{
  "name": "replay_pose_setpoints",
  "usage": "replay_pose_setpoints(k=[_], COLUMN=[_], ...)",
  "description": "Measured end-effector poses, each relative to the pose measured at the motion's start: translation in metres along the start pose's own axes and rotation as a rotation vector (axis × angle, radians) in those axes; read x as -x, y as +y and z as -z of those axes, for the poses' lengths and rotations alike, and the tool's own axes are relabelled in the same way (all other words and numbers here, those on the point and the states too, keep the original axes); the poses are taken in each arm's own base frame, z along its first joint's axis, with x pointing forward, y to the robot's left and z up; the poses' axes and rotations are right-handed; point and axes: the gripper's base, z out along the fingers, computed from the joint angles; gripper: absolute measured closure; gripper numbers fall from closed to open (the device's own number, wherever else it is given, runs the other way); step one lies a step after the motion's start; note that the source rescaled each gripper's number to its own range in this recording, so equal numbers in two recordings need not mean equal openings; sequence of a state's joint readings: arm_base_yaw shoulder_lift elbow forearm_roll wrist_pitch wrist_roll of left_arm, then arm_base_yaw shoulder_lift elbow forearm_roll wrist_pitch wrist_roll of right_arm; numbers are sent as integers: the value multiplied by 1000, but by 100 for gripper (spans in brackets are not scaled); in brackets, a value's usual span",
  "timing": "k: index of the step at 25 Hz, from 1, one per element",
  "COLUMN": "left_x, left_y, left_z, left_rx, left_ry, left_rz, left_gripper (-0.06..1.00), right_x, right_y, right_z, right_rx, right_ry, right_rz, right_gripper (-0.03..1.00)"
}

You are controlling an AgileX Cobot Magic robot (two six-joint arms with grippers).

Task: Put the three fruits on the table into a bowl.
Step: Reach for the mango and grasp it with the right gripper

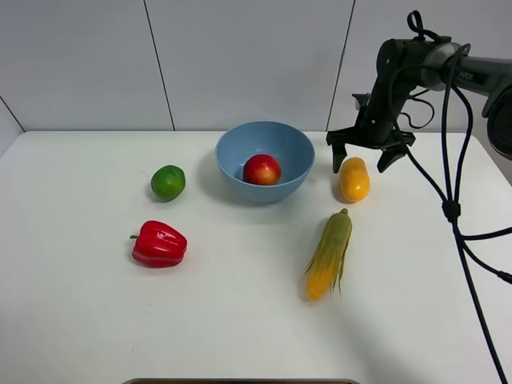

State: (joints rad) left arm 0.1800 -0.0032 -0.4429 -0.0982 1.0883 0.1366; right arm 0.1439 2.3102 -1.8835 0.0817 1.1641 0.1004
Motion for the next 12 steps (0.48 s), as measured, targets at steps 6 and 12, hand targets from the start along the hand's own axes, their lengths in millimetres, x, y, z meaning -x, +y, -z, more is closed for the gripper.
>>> replay_pose_setpoints(k=[6,12], left_x=[0,0], left_y=[0,0], left_z=[0,0], left_rx=[0,0], left_ry=[0,0], left_rz=[0,0], left_gripper=[-6,-6], right_x=[1,4], right_y=[-2,-2], right_z=[-26,-35], right_rx=[-5,-5], right_ry=[36,21], right_rz=[-4,-3], right_gripper=[6,6])
